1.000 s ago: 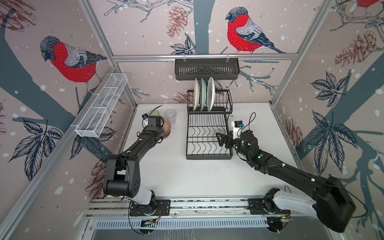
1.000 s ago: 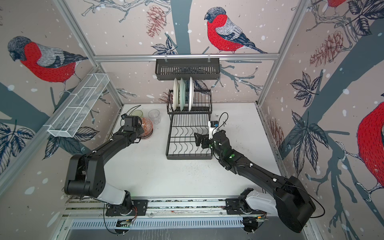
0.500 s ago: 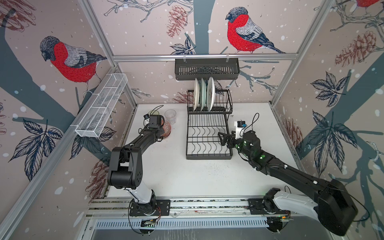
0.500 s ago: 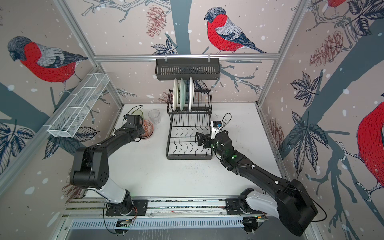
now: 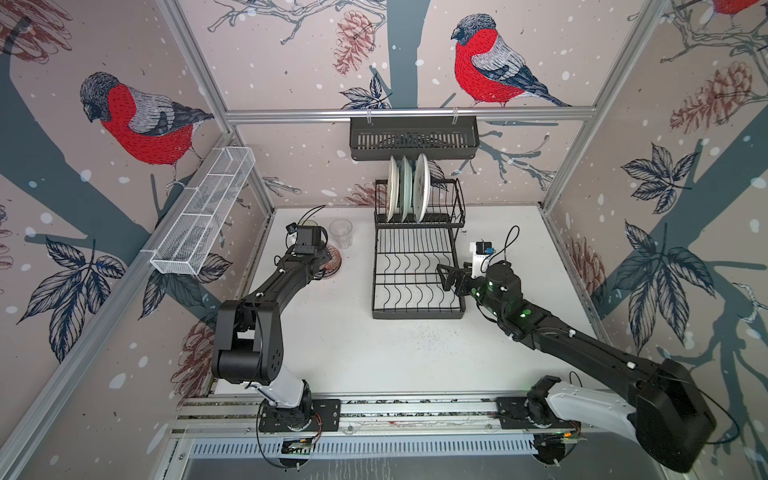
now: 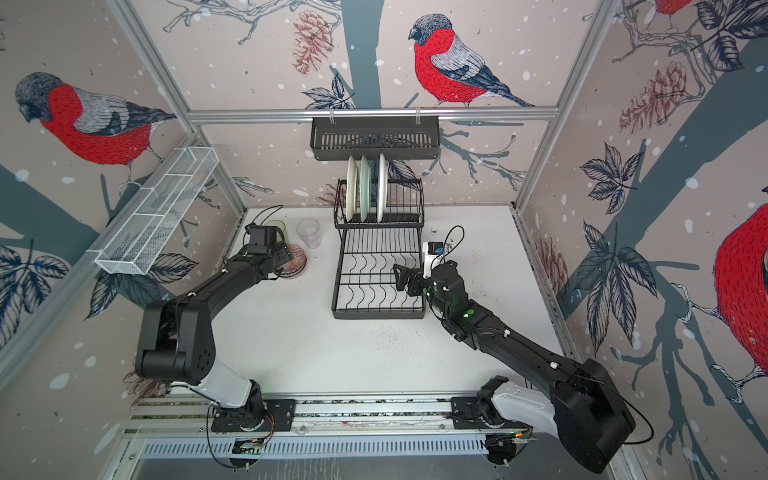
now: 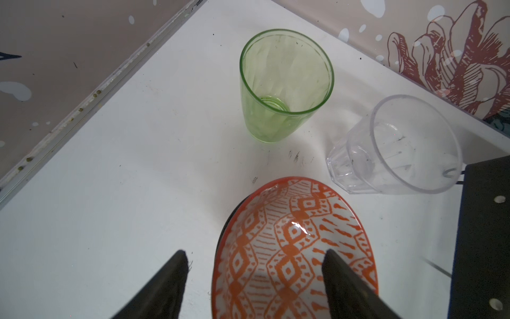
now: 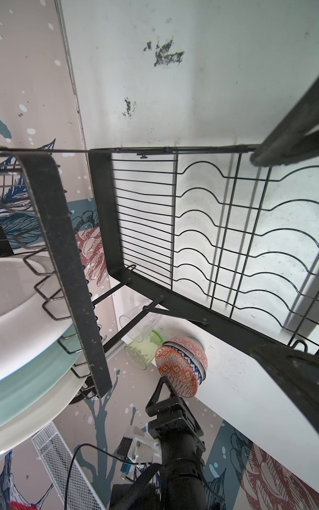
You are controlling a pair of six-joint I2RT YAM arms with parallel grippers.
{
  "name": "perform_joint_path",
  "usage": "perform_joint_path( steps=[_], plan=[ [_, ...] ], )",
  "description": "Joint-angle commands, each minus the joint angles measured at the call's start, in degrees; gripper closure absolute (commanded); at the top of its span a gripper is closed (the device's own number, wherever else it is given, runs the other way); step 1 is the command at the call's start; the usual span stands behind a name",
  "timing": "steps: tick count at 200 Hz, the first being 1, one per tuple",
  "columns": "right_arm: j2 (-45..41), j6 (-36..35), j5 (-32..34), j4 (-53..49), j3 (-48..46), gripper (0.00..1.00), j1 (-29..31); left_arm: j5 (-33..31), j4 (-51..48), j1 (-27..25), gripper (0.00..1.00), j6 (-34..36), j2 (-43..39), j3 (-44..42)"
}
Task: Unload the mixed dishes from the dish rack
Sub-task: 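Lower the blue bowl onto the striped bowl stack and open the left gripper, then raise the left gripper off the bowls and move it toward the rack plates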
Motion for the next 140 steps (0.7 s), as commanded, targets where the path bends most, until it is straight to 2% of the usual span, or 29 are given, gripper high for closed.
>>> perform_joint_path(
  steps=[1, 14, 89, 140],
  plan=[
    [-0.17, 0.52, 0.51, 0.14, 0.54, 0.01, -0.28, 0.17, -0.80, 0.12, 0.13, 0.32, -1.25, 0.33],
    [-0.31, 0.44, 0.62, -0.34, 0.87, 0.01, -0.45, 0.69, -0.70, 0.08, 0.03, 0.37, -1.81, 0.26],
    [-0.63, 0.79, 1.07, -1.84, 1.50, 0.00, -0.81, 7.33, 1.38, -0.39, 0.02, 0.16, -6.52, -1.59],
    [-1.28, 0.69, 2.04, -3.33, 1.69, 0.00, -1.55, 10.80, 2.95, -3.47, 0.02, 0.09, -9.95, -3.69]
  ],
)
